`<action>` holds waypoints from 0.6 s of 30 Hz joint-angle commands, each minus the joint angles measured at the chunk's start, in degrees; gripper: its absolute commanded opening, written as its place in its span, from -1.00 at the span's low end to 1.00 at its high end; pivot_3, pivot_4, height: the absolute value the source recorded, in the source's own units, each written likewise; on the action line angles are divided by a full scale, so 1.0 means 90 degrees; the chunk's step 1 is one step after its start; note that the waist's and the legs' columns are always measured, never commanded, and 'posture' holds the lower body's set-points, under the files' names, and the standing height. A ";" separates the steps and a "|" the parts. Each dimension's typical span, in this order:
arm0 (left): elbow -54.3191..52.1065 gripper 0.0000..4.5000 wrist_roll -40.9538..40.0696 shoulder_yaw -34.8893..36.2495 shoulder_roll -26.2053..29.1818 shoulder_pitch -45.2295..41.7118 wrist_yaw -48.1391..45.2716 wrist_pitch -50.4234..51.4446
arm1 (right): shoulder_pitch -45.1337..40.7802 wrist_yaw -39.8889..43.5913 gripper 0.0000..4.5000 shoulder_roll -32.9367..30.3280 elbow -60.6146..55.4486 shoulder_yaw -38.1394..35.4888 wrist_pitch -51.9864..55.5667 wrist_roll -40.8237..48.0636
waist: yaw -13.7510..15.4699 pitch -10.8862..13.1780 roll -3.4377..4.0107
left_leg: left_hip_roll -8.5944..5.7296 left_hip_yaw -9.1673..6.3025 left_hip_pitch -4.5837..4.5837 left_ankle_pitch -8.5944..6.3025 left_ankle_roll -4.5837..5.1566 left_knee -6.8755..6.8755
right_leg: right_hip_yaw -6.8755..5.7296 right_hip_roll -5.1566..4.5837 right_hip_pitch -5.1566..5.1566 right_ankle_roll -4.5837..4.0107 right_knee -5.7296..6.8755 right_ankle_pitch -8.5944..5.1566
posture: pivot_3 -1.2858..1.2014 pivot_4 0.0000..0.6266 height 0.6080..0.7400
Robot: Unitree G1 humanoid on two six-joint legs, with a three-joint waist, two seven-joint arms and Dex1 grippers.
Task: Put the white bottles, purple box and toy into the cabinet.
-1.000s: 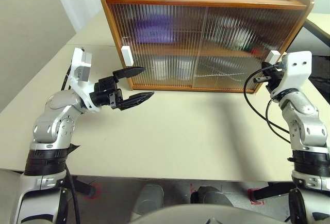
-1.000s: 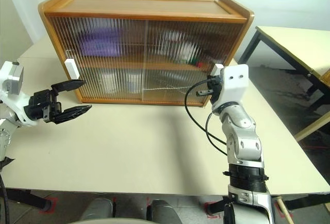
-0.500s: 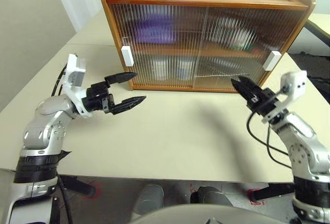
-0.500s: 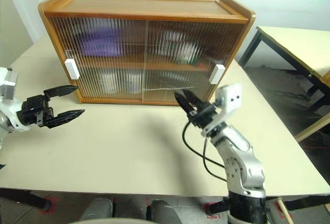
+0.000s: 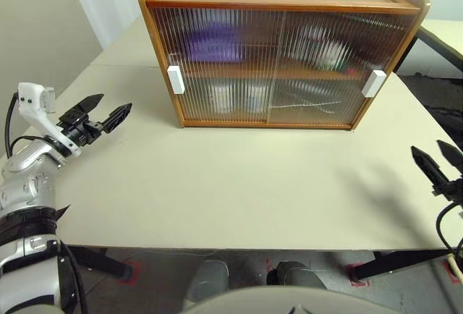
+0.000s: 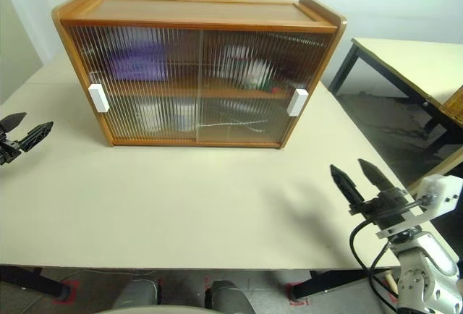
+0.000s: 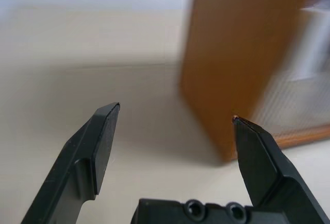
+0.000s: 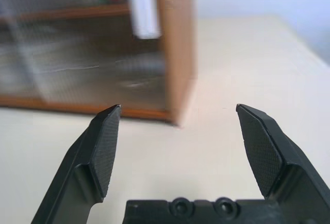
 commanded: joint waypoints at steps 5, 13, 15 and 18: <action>0.0629 1.00 0.0529 -0.0263 -0.0371 0.0131 0.0164 -0.0981 | -0.0814 -0.0492 0.98 0.0100 0.1133 -0.0295 -0.0513 0.0005 | -0.0076 0.0005 0.0000 | -0.0009 0.0014 -0.0003 0.0000 0.0001 0.0003 | 0.0005 0.0001 -0.0001 0.0009 -0.0001 0.0007 | 0.13 -1.00 1.00; 0.0552 1.00 0.0368 -0.0007 -0.0282 0.0386 0.0300 -0.0935 | -0.1328 -0.0785 0.98 -0.0011 0.1255 -0.0030 -0.0499 -0.0183 | -0.0081 0.0013 0.0009 | -0.0012 0.0023 0.0000 0.0002 0.0003 0.0004 | 0.0002 0.0007 0.0007 0.0017 -0.0003 0.0013 | 0.16 -1.00 1.00; 0.0475 1.00 0.0390 0.0007 -0.0267 0.0497 0.0343 -0.0912 | -0.1381 -0.0707 0.98 -0.0060 0.1565 -0.0040 -0.0549 -0.0238 | -0.0075 0.0012 0.0007 | -0.0014 0.0025 0.0010 0.0004 0.0007 0.0005 | -0.0003 0.0011 0.0019 0.0018 -0.0004 0.0013 | 0.17 -1.00 1.00; 0.0355 1.00 0.0358 0.0038 -0.0266 0.0571 0.0379 -0.0841 | -0.1432 -0.0644 0.98 -0.0013 0.1589 -0.0072 -0.0516 -0.0132 | -0.0050 0.0017 0.0013 | -0.0014 0.0017 0.0030 0.0004 0.0006 0.0004 | -0.0002 0.0002 0.0039 0.0017 -0.0005 0.0010 | 0.17 -0.99 1.00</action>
